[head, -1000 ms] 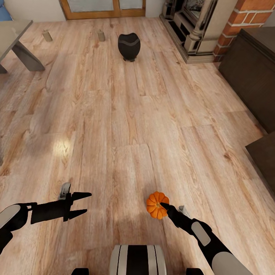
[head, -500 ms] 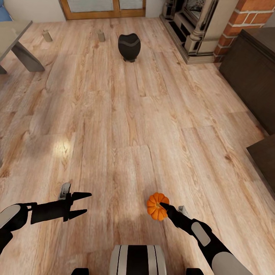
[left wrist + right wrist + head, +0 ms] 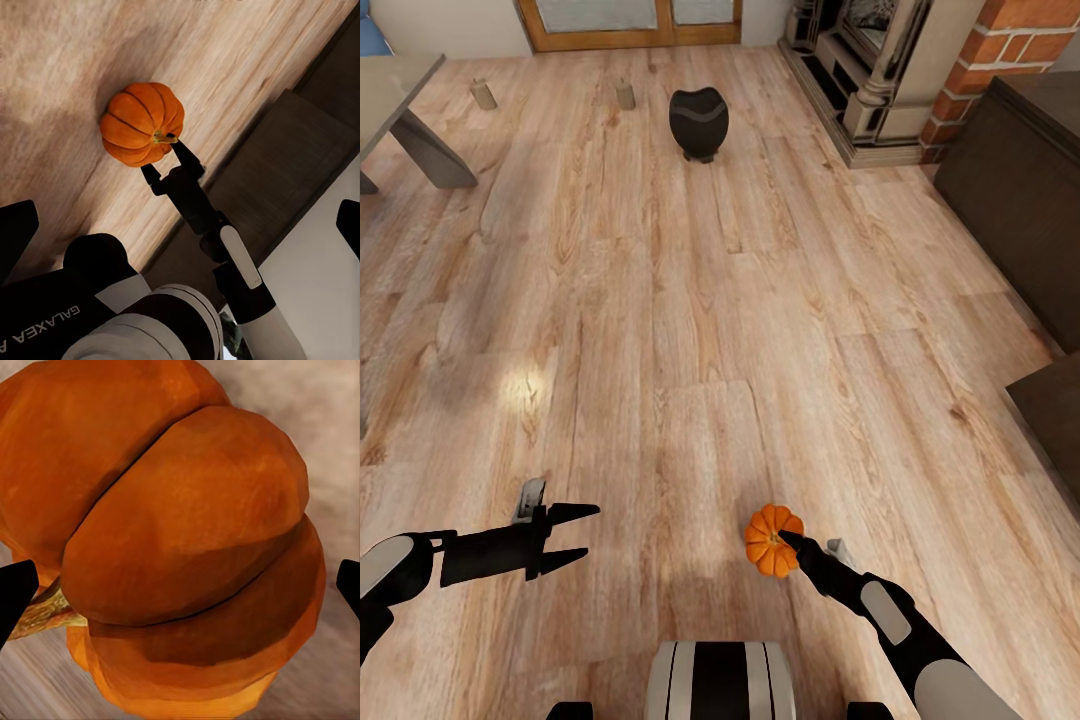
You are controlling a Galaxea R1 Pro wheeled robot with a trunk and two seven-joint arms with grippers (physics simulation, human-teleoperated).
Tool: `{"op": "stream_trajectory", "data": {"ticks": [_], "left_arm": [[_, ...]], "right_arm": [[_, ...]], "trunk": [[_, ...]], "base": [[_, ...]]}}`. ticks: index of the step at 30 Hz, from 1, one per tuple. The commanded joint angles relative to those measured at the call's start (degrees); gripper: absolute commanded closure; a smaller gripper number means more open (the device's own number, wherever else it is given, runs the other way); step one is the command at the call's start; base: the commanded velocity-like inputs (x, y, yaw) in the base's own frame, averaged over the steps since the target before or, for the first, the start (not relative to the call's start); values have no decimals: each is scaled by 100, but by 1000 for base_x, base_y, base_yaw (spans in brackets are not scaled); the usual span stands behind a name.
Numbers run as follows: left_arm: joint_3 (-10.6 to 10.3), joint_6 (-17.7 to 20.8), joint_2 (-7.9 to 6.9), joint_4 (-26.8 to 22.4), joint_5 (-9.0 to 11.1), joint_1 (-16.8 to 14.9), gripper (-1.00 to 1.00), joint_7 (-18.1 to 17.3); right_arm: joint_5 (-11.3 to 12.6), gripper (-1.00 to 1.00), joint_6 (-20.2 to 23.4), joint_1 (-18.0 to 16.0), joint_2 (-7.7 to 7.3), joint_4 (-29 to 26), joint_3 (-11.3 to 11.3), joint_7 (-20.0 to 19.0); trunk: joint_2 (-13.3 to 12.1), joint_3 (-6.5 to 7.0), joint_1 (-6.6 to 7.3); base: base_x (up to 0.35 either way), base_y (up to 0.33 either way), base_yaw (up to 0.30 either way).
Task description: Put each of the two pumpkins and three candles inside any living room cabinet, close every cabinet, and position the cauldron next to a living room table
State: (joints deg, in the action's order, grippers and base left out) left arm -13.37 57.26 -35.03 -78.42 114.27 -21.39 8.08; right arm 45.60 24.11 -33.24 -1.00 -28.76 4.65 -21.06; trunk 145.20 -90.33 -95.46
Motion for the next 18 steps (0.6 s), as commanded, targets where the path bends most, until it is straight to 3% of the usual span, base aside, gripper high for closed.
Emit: {"op": "stream_trajectory", "data": {"ticks": [1, 18], "left_arm": [[-8, 4, -4, 0, 61, -5, -100, 53], [-8, 4, -4, -5, 64, -6, -100, 53]], "right_arm": [[-95, -100, 23, 2, 4, 10, 28, 278], [-104, -100, 23, 2, 8, 7, 28, 278]], "trunk": [[1, -4, -1], [1, -4, -1]], "base": [[0, 10, 0], [0, 1, 0]]}}
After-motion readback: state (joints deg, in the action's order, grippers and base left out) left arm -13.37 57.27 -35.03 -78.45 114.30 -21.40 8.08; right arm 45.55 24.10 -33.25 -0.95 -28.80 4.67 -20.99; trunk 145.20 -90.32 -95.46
